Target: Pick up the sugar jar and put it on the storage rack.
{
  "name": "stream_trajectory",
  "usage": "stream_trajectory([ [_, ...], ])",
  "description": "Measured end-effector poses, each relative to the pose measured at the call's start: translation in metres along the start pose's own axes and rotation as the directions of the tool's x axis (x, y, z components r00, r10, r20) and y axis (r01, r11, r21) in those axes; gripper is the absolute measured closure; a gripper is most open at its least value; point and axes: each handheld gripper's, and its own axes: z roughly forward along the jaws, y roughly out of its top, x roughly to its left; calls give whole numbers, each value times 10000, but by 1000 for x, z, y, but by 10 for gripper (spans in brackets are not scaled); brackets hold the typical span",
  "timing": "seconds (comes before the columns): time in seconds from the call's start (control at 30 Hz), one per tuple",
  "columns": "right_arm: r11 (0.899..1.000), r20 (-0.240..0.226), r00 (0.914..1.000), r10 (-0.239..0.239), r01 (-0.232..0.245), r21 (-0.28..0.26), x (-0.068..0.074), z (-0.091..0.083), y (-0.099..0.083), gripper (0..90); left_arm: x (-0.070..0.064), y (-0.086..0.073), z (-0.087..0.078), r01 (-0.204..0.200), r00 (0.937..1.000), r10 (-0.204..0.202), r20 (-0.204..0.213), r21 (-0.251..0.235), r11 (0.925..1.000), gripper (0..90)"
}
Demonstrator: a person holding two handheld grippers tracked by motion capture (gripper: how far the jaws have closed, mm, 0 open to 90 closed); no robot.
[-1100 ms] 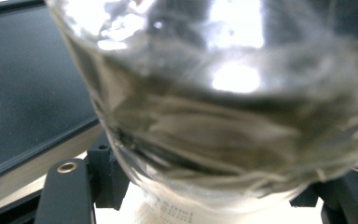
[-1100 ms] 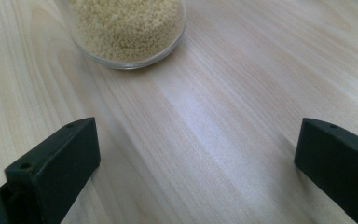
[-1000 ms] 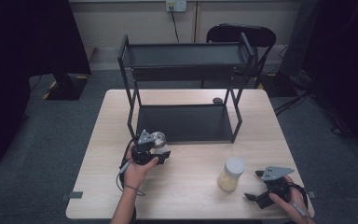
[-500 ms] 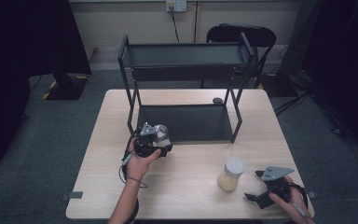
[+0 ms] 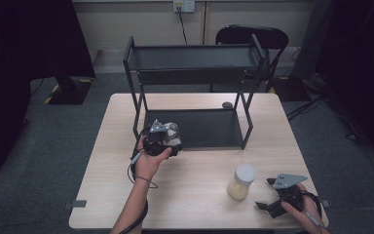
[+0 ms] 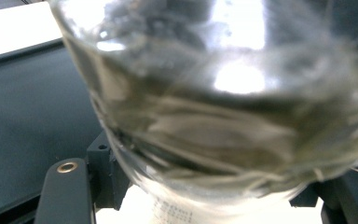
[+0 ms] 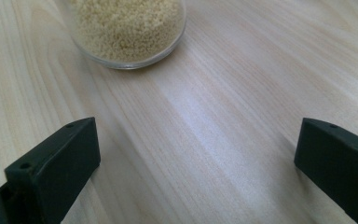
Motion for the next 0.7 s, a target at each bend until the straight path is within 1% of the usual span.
stream_trajectory([
  [0.1, 10000, 1, 10000, 1, -1, -1, 0, 0, 0, 0, 0, 6, 0, -47, 10000, 48, -52, 55, 10000, 312],
  [0.3, 10000, 1, 10000, 3, -3, 0, 0, 0, 0, 0, 0, 17, -2, -126, 9999, 126, -58, 6, 9999, 312],
  [0.37, 10000, 1, 10000, -3, 3, -3, 0, 0, 0, 0, 1, 21, -3, -149, 9999, 150, -36, 70, 9999, 312],
  [0.53, 10000, 1, 10000, -5, 5, -3, 0, 0, 0, 0, 2, 27, -4, -105, 9999, 105, 4, -6, 9999, 312],
  [0.63, 10000, 1, 10000, -3, 3, -3, 0, 0, 0, 0, 0, 34, -5, -229, 9997, 230, -75, 67, 9997, 312],
  [0.7, 10000, 2, 10000, -3, 3, -2, 0, 0, 0, 0, 1, 36, -6, -208, 9998, 208, -64, 32, 9998, 312],
])
